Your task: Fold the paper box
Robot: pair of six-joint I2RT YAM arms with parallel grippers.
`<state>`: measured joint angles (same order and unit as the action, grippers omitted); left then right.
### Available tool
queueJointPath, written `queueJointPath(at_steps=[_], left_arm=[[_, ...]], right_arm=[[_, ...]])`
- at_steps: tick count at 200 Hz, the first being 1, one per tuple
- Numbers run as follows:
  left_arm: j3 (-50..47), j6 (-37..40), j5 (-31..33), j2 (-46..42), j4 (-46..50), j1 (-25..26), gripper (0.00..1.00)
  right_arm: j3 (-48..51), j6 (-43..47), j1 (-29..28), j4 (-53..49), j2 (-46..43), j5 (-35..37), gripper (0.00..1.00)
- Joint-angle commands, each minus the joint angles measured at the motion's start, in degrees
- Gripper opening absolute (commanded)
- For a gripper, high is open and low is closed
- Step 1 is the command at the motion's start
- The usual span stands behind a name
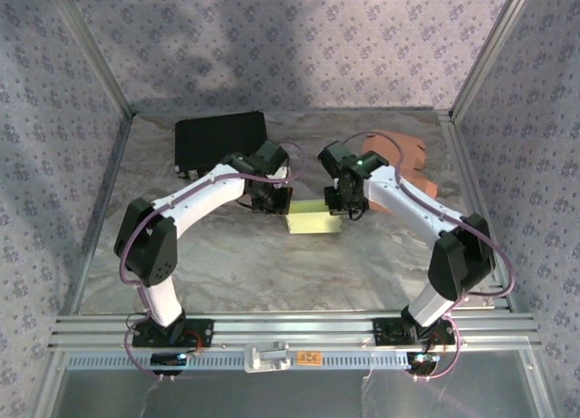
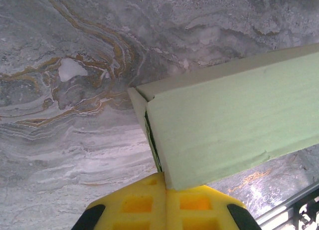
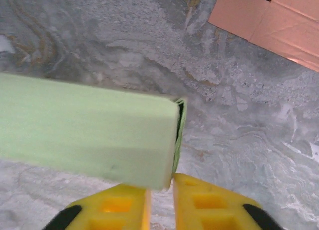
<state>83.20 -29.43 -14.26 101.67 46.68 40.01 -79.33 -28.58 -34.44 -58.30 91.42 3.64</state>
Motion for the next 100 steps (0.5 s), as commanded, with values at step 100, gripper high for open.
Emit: queueJointPath(at_steps=[100], left_arm=[[-0.7, -0.1, 2.5, -1.8, 0.0, 2.5, 0.00]], right_arm=[[22.4, -46.5, 16.6, 29.0, -21.7, -26.6, 0.65]])
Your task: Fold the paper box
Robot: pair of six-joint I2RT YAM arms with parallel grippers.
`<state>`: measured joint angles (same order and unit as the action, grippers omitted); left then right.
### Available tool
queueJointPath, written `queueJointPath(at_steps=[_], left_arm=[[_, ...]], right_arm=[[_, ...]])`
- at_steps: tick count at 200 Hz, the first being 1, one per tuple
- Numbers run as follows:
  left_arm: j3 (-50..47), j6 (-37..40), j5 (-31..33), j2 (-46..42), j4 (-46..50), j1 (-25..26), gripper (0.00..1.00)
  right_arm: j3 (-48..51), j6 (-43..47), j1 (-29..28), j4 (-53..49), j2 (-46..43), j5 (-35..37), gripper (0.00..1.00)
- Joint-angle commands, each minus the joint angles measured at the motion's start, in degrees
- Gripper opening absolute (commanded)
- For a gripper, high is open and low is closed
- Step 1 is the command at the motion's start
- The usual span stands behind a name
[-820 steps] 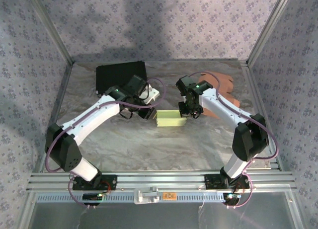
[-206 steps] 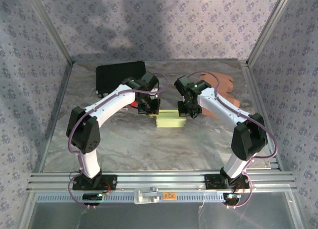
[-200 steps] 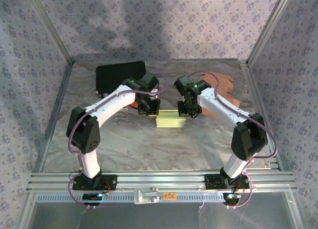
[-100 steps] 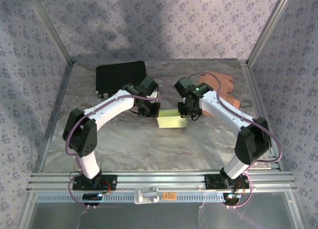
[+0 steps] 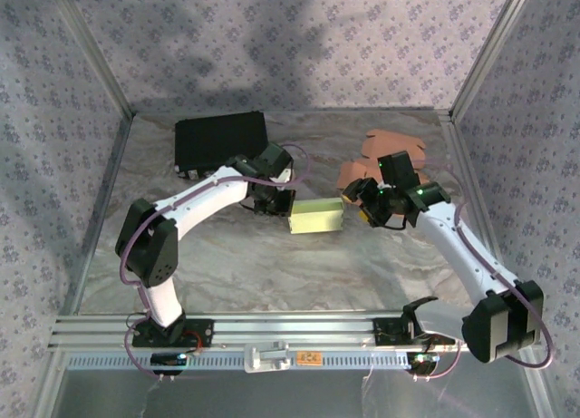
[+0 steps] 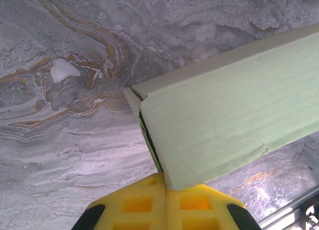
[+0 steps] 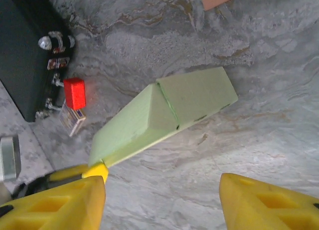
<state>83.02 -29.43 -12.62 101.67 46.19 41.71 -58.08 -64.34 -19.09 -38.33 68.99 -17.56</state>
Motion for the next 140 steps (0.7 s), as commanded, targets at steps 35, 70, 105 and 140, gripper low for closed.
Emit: queueJointPath(at_steps=[35, 70, 105, 140], left_arm=[[-0.5, -0.4, 1.2, -1.7, 0.8, 1.2, 0.00], [-0.4, -0.7, 1.4, -1.8, 0.8, 1.3, 0.00], [-0.4, -0.9, 1.3, -1.9, 0.8, 1.7, 0.00], [-0.1, -1.9, 1.4, -2.7, 0.8, 2.2, 0.00]], right_arm=[[2.9, -13.2, 2.1, 9.9, 3.9, -7.8, 0.65], [6.2, -12.9, 2.3, 10.6, 5.3, -8.2, 0.62], [8.3, -10.8, 3.1, 12.1, 7.7, -8.4, 0.59], [9.3, -8.6, 3.7, 9.7, 7.5, -7.8, 0.51]])
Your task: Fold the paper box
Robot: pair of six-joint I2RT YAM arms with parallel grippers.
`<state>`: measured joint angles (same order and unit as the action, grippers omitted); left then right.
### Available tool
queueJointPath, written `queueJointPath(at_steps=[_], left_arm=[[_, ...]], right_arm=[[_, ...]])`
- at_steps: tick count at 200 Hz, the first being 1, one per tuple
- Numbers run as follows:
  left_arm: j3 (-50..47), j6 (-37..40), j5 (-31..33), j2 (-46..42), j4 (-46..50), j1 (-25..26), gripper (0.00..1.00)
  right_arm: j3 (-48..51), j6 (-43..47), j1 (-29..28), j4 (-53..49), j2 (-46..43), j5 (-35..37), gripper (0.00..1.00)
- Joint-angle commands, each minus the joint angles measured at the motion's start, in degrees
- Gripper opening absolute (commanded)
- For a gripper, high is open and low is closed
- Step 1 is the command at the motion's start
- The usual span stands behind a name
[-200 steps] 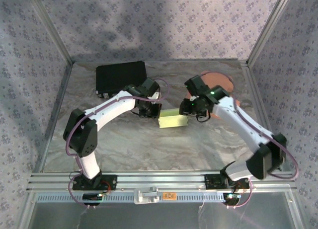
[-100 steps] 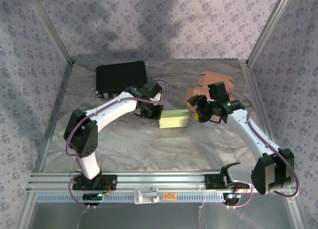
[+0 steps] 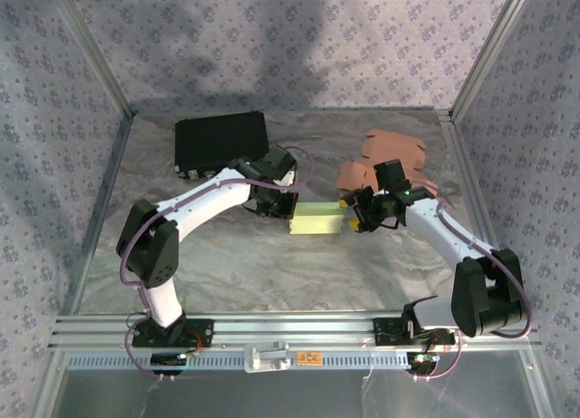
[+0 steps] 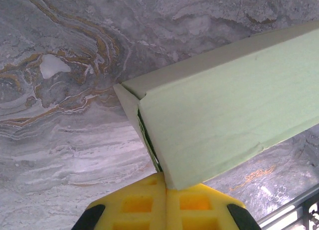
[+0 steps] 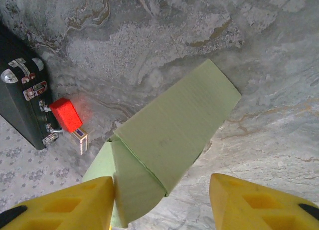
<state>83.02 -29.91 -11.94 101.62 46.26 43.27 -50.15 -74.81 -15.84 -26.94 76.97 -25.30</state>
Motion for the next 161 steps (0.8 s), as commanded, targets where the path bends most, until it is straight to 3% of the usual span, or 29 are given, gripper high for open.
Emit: queueJointPath(at_steps=[1, 31, 59, 94, 161], left_arm=[[-0.1, -1.5, 0.7, -2.8, 0.7, 0.7, 0.00], [-0.1, -3.7, 0.0, -4.4, 0.7, 0.8, 0.15], [0.2, -7.7, -2.3, -7.2, 0.7, 0.2, 0.37], [-2.5, -13.4, -8.0, -9.4, -4.3, -3.9, 0.41], [-3.0, -11.2, -12.4, -2.8, -6.7, -5.9, 0.37]], right_arm=[[1.5, 1.9, 0.5, -1.8, -0.5, -0.1, 0.51], [3.5, 3.4, 1.0, -3.4, -0.8, -0.1, 0.49], [4.2, 4.0, 1.2, -3.3, -0.6, -0.2, 0.48], [3.2, 5.3, 1.1, -4.2, -0.4, 0.2, 0.48], [2.3, 6.1, 0.8, -4.8, 0.7, 0.1, 0.47]])
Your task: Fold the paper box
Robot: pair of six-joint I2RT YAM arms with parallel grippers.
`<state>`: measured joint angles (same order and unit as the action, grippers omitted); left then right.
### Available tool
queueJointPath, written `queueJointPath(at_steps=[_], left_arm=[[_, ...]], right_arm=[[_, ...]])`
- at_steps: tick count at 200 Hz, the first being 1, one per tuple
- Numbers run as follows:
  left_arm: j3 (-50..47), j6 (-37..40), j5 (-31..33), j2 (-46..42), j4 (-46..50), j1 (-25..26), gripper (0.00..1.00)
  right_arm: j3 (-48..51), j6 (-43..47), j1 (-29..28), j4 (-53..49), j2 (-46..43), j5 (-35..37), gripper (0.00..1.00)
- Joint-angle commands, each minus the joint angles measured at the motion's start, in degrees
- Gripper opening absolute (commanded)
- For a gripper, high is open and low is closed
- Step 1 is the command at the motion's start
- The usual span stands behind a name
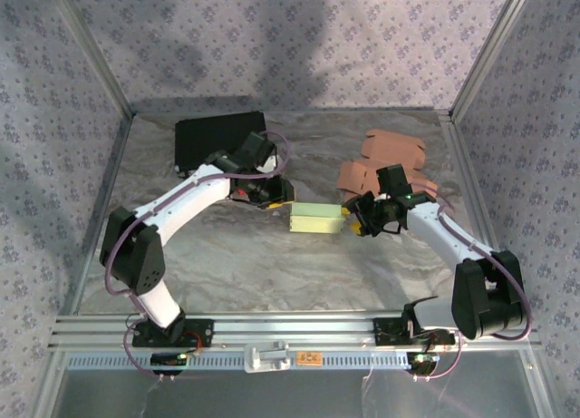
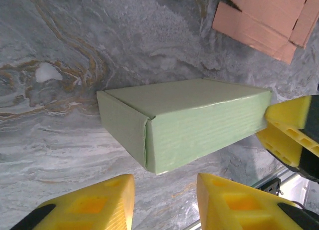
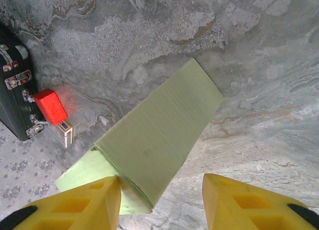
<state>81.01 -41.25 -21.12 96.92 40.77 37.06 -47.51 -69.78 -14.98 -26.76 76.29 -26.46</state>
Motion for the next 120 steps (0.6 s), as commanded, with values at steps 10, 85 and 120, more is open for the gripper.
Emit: queueJointPath(at_steps=[10, 85, 120], left_arm=[[-1.8, 0.0, -3.8, 2.3, -1.6, 0.4, 0.37], [-5.8, 2.1, -2.4, 4.1, -3.2, 1.4, 0.26], [-5.9, 3.0, -1.6, 3.9, -2.6, 1.7, 0.24]], right_arm=[[-0.6, 1.1, -0.1, -5.0, 1.5, 1.2, 0.47], [-2.4, 2.4, -0.2, -6.6, 1.7, 1.3, 0.46], [-6.8, 5.4, -0.1, -11.0, 0.0, 3.3, 0.45]])
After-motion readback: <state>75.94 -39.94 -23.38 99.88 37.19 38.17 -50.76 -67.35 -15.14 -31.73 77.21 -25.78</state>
